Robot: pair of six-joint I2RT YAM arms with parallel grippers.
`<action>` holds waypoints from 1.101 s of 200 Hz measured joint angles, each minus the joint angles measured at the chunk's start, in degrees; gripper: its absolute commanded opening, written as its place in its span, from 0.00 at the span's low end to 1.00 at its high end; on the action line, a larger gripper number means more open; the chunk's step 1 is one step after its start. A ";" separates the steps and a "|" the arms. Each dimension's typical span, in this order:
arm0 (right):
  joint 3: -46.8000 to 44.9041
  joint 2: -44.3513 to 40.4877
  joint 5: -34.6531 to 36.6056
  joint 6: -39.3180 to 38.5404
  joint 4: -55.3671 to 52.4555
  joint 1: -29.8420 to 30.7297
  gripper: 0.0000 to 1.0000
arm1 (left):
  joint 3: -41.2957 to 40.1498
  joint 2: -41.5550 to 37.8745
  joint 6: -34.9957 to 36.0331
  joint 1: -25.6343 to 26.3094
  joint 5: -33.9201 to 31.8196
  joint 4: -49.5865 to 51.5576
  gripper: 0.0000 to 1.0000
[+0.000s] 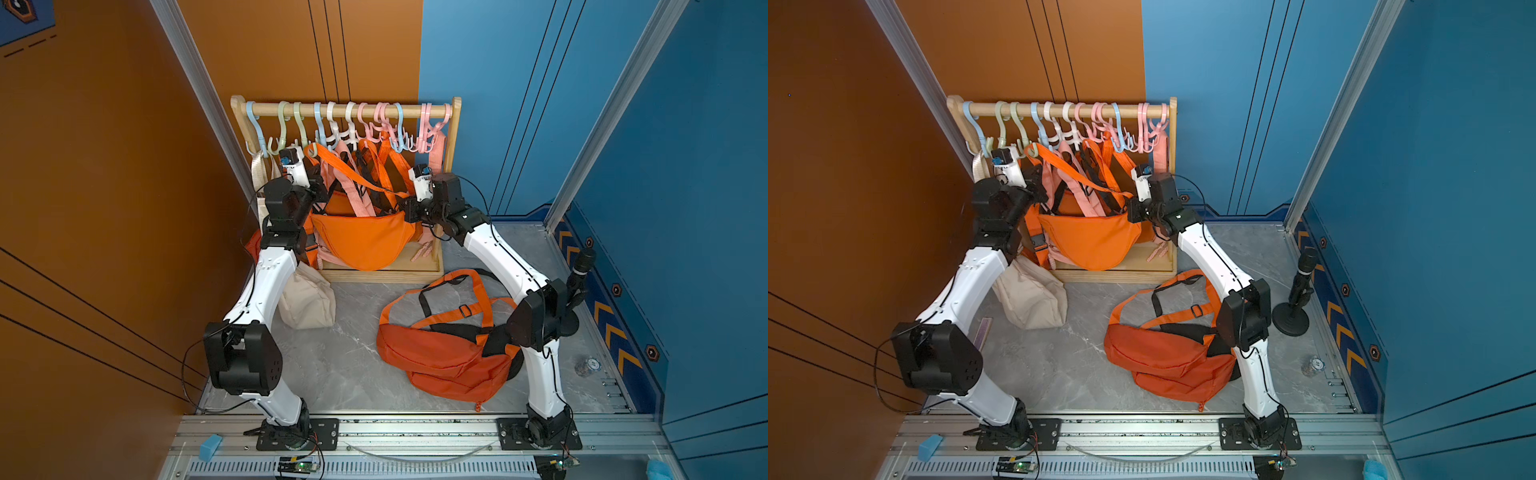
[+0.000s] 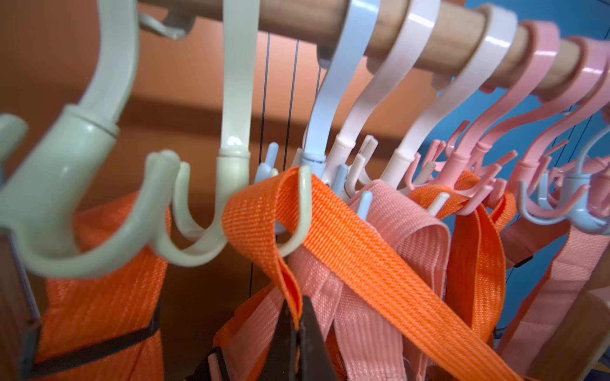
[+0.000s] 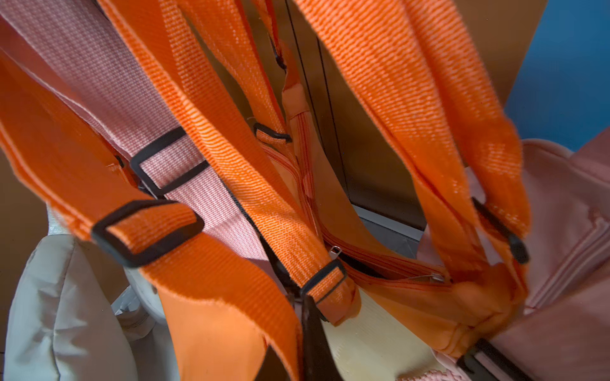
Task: Take the bag off the hook
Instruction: Pick up the bag from the hook.
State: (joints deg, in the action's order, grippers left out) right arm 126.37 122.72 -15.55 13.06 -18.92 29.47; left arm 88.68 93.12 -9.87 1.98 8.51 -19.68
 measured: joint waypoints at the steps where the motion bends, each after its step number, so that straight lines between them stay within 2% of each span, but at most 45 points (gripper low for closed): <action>1: 0.02 0.00 -0.02 0.04 0.00 0.04 0.00 | 0.07 -0.04 0.00 0.02 0.00 0.02 0.00; 111: 0.94 -1.29 -2.29 1.60 -0.59 1.40 0.00 | 2.32 -5.40 0.04 1.66 -1.31 3.04 0.00; 173: -7.15 -13.64 -2.21 1.60 -0.39 2.47 0.00 | -1.03 -14.38 0.68 3.98 -2.29 3.41 0.00; 220: -17.07 -24.13 -0.33 0.46 -0.11 4.74 0.00 | -6.80 -22.62 1.51 6.71 -3.17 3.48 0.00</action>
State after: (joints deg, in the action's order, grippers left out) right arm 109.30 98.59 -15.88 13.52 -19.03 34.22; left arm 81.89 70.50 -8.36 8.69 5.34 -16.21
